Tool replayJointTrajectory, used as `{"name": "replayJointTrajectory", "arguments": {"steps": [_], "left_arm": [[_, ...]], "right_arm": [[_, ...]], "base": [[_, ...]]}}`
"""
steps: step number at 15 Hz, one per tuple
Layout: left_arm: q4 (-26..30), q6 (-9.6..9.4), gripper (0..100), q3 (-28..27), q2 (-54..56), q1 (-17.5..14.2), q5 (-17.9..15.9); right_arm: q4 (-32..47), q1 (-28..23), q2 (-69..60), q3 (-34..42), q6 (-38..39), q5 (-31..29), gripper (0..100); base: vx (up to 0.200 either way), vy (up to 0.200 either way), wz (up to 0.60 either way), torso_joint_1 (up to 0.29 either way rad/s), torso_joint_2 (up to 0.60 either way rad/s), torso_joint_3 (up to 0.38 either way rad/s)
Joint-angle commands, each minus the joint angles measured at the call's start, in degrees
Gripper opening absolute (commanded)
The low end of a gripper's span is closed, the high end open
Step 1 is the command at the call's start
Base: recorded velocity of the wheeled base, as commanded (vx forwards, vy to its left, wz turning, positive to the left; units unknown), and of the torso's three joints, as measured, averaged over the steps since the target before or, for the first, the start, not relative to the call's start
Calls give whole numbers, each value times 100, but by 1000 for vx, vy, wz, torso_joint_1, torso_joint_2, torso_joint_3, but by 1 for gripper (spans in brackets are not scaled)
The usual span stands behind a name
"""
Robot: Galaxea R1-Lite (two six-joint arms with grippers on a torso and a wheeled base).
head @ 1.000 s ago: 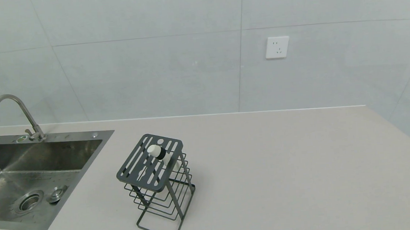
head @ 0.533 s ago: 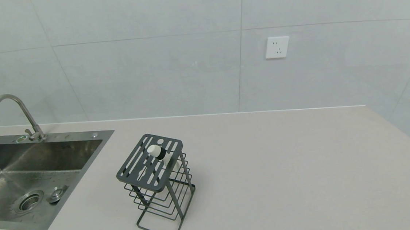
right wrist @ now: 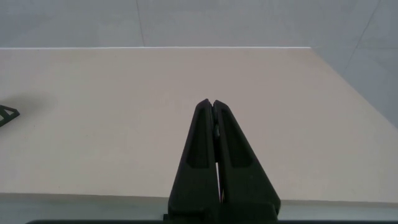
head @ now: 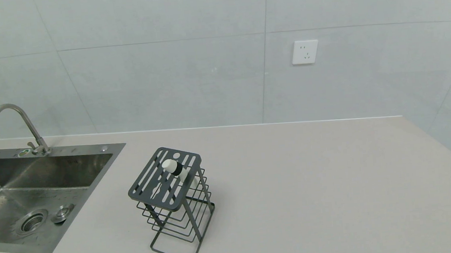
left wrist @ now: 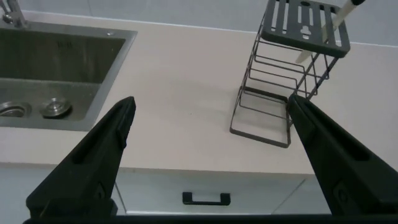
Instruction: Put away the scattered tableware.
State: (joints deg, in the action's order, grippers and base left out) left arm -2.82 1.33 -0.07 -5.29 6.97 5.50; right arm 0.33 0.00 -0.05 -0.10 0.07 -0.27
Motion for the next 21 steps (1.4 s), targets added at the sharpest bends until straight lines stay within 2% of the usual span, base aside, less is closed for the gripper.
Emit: {"name": "replayJointTrajectory", "arguments": {"steps": [1, 3, 4, 5, 6, 13, 15, 16, 21], "left_arm": [[62, -274, 100, -19, 46, -390, 30], [18, -265, 100, -10, 151, -495, -40], [36, -115, 100, 7, 283, -601, -286], [246, -54, 100, 7, 529, -706, -523], [290, -45, 100, 7, 520, -697, -559], [264, -63, 100, 7, 529, -697, -567], [264, -177, 100, 7, 529, -697, -611], [264, -177, 100, 7, 529, -697, -611], [273, -177, 100, 7, 529, -697, -611]], "right_arm": [[2, 0, 5, 1, 1, 0, 0], [2, 0, 5, 1, 1, 0, 0], [-7, 0, 5, 1, 1, 0, 0], [-7, 0, 5, 1, 1, 9, 0], [-7, 9, 5, 1, 1, 9, 0], [2, 0, 5, 1, 10, -26, 0], [2, 0, 5, 1, 10, -43, 0], [2, 0, 5, 1, 19, -52, 0], [-50, -9, 5, 10, 494, -351, 0]], "base": [[0, 0, 0, 0, 0, 0], [0, 0, 0, 0, 0, 0], [0, 0, 0, 0, 0, 0], [0, 0, 0, 0, 0, 0], [0, 0, 0, 0, 0, 0], [0, 0, 0, 0, 0, 0], [0, 0, 0, 0, 0, 0], [0, 0, 0, 0, 0, 0], [0, 0, 0, 0, 0, 0]]}}
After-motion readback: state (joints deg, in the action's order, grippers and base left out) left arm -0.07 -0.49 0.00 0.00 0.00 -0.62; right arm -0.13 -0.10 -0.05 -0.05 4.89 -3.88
